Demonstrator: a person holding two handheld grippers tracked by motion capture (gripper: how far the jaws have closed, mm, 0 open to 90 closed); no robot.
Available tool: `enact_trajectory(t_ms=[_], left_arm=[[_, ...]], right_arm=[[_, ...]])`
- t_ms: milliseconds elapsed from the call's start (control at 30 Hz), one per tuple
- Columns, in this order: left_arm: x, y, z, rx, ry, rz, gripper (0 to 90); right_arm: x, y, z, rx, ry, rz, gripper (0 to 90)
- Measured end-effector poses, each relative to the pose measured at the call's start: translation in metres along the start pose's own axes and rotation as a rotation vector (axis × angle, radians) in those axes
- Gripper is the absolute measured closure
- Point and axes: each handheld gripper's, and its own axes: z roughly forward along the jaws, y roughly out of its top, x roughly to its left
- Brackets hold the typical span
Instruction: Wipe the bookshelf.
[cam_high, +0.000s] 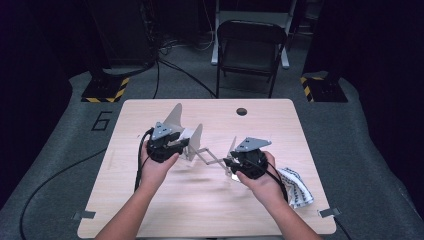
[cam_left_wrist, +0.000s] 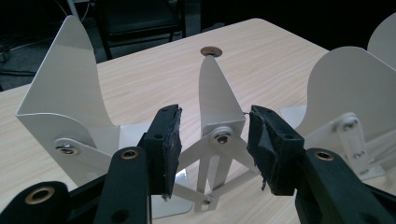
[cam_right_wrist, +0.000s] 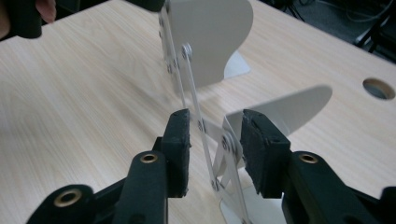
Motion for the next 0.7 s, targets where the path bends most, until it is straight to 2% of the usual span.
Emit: enact_trajectory(t_ms=[67,100,167,267,367,500,567,600,700], left_arm=[[0.0,0.002,-0.003,-0.001,-0.004,-0.001,53.6],[0.001,0.003,-0.005,0.011,-0.008,0.005,53.6],[0.0,0.004,-0.006,0.002,-0.003,0.001,53.6],[0.0,0.006,-0.005,0.037,0.004,0.001,51.4],[0.002,0.008,-0.004,0.06,0.002,0.0,50.7],[0.002,0.013,-0.005,0.077,-0.004,-0.005,52.7],[0.001,0.015,-0.005,0.098,-0.009,-0.018,54.4],[0.0,0.016,-0.005,0.107,-0.001,-0.015,55.3],[-0.001,0.019,-0.003,0.141,-0.011,-0.016,60.5]], right_arm=[[-0.003,0.008,-0.004,0.001,0.013,-0.023,59.1],[-0.005,0.014,-0.007,0.028,0.024,-0.028,57.8],[-0.01,0.023,-0.009,0.02,0.043,-0.057,56.5],[-0.018,0.032,-0.011,0.041,0.065,-0.089,58.5],[-0.028,0.037,-0.006,0.135,0.133,-0.073,67.2],[-0.034,0.036,0.004,0.221,0.16,-0.094,72.1],[-0.034,0.035,0.007,0.249,0.17,-0.094,73.5],[-0.035,0.035,0.008,0.264,0.182,-0.1,74.8],[-0.033,0.035,0.011,0.292,0.193,-0.104,79.1]])
